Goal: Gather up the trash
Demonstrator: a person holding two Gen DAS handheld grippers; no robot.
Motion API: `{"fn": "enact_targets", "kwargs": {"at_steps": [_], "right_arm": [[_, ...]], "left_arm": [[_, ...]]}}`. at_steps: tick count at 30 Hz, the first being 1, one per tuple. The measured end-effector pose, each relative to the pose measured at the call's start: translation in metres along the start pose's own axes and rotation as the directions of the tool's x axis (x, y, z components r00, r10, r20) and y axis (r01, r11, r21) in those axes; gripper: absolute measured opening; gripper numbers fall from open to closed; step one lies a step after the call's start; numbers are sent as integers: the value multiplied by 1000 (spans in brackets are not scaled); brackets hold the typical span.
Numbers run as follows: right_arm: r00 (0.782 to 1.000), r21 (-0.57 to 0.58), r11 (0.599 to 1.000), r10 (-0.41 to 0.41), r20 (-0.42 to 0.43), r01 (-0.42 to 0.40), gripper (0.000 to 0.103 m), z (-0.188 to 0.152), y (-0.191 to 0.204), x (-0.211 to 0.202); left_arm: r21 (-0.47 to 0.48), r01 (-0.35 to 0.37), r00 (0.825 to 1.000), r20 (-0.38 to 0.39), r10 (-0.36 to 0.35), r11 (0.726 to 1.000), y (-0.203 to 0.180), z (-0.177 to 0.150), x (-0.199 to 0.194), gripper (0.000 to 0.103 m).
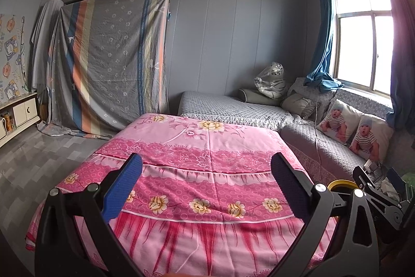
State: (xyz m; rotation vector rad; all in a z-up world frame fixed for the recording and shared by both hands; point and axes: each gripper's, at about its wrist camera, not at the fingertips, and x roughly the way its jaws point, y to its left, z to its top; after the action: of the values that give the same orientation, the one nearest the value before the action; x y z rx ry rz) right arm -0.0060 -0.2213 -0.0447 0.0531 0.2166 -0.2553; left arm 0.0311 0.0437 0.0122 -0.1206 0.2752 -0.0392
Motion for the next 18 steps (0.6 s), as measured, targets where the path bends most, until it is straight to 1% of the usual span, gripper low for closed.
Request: {"fn": "enact_targets", "kwargs": {"at_steps": [18], "right_arm": [[1000, 4, 1000, -2, -18, 2, 95, -4, 3, 4]], "left_arm": [[-9, 12, 1000, -20, -12, 1000, -1, -4, 5, 95]]}}
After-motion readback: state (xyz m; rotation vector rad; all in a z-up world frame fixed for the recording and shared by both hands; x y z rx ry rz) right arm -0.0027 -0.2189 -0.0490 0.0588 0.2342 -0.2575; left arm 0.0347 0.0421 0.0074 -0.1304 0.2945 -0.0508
